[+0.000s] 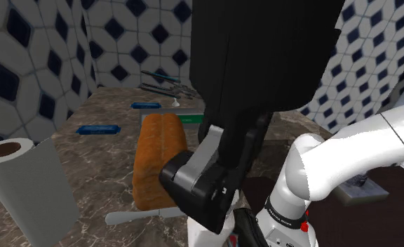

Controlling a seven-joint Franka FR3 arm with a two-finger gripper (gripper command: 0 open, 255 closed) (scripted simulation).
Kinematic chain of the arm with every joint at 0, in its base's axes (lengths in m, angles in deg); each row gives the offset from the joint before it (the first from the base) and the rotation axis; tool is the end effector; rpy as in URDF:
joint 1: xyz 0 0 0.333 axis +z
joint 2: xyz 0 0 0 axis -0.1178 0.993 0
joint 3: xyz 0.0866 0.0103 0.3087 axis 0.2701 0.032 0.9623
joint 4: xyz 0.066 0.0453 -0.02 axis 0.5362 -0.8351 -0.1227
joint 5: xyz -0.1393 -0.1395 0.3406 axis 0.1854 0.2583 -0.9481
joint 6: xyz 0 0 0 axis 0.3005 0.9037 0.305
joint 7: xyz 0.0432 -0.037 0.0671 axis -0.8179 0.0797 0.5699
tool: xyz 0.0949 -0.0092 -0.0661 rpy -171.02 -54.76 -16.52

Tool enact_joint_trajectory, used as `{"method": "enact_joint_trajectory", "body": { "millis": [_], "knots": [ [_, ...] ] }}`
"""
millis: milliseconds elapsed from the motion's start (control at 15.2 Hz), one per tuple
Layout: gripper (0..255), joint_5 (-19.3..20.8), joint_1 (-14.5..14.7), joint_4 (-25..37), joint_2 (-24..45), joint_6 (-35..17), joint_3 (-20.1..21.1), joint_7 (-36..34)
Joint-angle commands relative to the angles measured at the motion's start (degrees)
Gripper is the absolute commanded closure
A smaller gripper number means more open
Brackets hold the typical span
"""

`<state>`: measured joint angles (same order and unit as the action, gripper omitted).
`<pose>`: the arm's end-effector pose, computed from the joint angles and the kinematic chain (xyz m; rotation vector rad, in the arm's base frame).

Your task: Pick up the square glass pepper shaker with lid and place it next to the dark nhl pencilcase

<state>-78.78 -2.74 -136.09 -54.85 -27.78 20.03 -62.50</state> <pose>0.0915 0.4152 0.6544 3.1152 0.0891 -0.0268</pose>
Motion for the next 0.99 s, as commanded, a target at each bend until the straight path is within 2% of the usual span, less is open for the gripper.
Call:
{"method": "enact_joint_trajectory", "body": {
  "millis": [0,924],
  "knots": [
    [255,-0.8,-0.8,1.2,0.9,-0.9,2.8,-2.2],
    [255,-4.0,1.5,-11.6,-3.4,-9.8,4.6,0.2]
  ]
}}
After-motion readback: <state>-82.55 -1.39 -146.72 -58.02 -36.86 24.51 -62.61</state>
